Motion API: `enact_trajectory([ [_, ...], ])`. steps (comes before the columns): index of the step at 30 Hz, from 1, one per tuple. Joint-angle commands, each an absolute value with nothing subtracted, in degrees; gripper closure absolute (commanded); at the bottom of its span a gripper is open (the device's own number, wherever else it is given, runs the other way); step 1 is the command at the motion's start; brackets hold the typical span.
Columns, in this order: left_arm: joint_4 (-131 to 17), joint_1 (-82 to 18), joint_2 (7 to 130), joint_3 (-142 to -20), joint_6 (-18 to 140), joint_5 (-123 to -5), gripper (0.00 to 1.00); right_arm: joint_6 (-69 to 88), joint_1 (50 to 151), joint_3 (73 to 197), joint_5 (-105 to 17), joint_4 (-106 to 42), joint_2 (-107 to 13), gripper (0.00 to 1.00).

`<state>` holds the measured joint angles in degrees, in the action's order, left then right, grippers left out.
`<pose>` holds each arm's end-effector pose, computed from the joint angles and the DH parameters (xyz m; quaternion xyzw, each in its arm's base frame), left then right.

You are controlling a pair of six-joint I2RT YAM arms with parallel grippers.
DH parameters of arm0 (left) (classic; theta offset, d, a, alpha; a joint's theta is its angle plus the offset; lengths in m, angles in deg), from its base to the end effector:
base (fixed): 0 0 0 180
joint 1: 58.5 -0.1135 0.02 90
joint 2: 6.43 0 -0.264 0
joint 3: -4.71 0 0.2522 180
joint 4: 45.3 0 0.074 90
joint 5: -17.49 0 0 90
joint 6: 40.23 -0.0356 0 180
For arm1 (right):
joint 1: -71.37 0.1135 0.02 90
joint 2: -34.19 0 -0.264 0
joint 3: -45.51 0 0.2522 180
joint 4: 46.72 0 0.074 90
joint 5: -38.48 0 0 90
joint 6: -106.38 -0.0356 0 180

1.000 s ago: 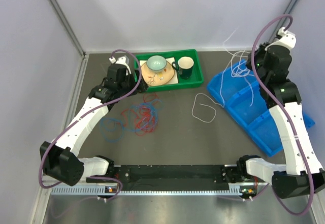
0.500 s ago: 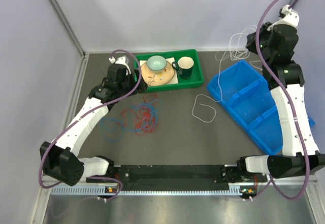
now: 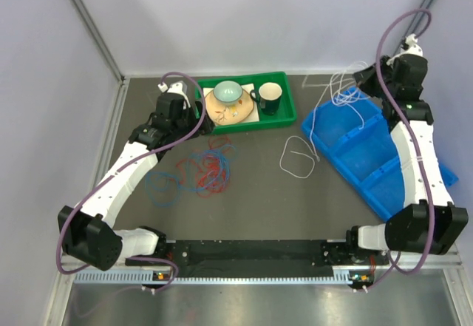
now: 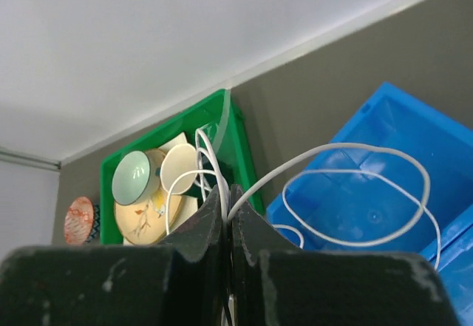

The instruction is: Untangle the cables

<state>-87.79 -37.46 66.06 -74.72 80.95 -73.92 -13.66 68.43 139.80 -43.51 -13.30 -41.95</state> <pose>0.2617 -0.0997 0.3320 -0.0842 0.8852 -0.1915 0.4156 0.3017 -0.0105 0.4196 0.1844 0.7723 0.1958 0.5756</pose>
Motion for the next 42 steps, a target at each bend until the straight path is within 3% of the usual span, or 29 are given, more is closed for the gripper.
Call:
enact_trajectory([
  [1,-86.7,-37.8,64.9,-76.0,80.5,-74.4,0.17,-19.8,62.8,137.8,-32.3,-21.4,-41.0,1.00],
  [28,-86.5,-37.8,64.8,-76.2,80.9,-74.0,0.18,-18.4,60.6,144.6,-36.0,-17.3,-31.0,1.00],
  [42,-86.7,-37.8,64.2,-75.5,81.1,-74.0,0.18,-18.9,60.6,147.2,-31.2,-18.9,-36.7,1.00],
])
